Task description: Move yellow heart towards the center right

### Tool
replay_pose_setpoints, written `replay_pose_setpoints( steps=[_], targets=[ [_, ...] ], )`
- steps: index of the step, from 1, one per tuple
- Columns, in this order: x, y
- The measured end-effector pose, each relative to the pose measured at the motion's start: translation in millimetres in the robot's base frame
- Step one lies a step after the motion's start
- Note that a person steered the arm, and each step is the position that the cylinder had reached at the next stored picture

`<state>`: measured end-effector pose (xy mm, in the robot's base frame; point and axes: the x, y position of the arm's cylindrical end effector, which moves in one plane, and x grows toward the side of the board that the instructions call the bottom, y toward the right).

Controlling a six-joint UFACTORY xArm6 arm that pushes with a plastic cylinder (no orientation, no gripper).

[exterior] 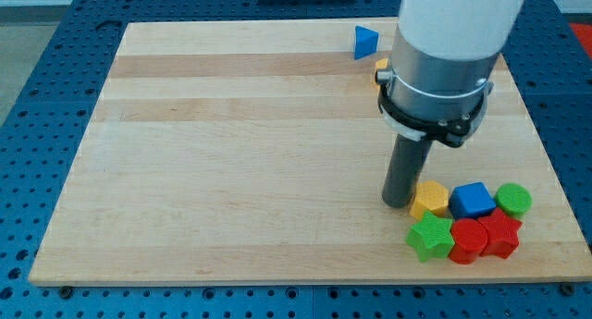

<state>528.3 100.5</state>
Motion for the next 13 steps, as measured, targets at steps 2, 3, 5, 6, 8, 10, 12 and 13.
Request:
replay_pose_setpoints(
  steps=[2, 3, 5, 6, 8, 10, 12, 13],
  targets=[
    [-104, 43],
    [-161, 62],
    [-229, 19],
    [-217, -35],
    [-164, -9],
    [-215, -16],
    [-229, -100],
    [-276, -102]
  ],
)
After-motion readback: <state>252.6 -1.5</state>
